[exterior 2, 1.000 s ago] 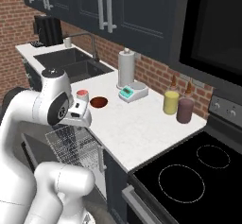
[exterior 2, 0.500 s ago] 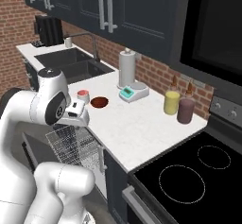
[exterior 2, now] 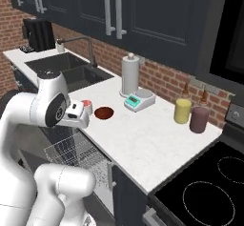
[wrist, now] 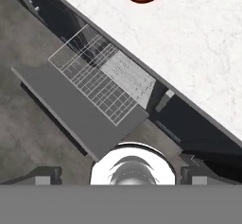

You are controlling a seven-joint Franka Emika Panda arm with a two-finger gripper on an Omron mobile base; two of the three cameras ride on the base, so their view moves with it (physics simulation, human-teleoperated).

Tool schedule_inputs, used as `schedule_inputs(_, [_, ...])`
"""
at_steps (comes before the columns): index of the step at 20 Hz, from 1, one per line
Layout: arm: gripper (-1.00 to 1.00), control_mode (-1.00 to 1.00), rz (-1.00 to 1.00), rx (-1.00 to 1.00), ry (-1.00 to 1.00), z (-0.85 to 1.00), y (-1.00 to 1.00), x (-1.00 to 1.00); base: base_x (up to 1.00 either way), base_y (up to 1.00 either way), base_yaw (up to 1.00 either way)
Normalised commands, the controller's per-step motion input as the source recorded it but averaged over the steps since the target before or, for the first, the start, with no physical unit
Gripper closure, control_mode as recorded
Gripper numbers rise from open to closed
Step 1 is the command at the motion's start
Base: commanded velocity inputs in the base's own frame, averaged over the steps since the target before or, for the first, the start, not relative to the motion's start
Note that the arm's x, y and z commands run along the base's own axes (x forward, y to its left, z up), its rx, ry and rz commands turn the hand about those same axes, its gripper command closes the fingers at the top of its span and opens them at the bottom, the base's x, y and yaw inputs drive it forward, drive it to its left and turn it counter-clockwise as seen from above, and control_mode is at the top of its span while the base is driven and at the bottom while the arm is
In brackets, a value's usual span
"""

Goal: Pick up the cup and bowl from the counter, place them in the dishwasher, and close the dishwasher door.

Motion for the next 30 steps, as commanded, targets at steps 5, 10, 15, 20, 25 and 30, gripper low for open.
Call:
schedule_inputs(5, [-1.00, 1.00, 0.00, 0.00, 0.00, 0.00, 0.00, 0.00, 0.50, -0.05, -0.06])
schedule_inputs(10, [-1.00, 1.00, 0.00, 0.00, 0.00, 0.00, 0.00, 0.00, 0.21, -0.62, 0.35])
schedule_inputs(15, [-1.00, 1.00, 0.00, 0.00, 0.00, 0.00, 0.00, 0.00, 0.01, -0.59, 0.42])
schedule_inputs(20, [-1.00, 1.00, 0.00, 0.00, 0.00, 0.00, 0.00, 0.00, -0.53, -0.24, 0.13])
schedule_inputs(25, [-1.00, 1.00, 0.00, 0.00, 0.00, 0.00, 0.00, 0.00, -0.03, -0.17, 0.07])
schedule_inputs(30, [-1.00, 1.00, 0.00, 0.00, 0.00, 0.00, 0.00, 0.00, 0.18, -0.08, 0.08])
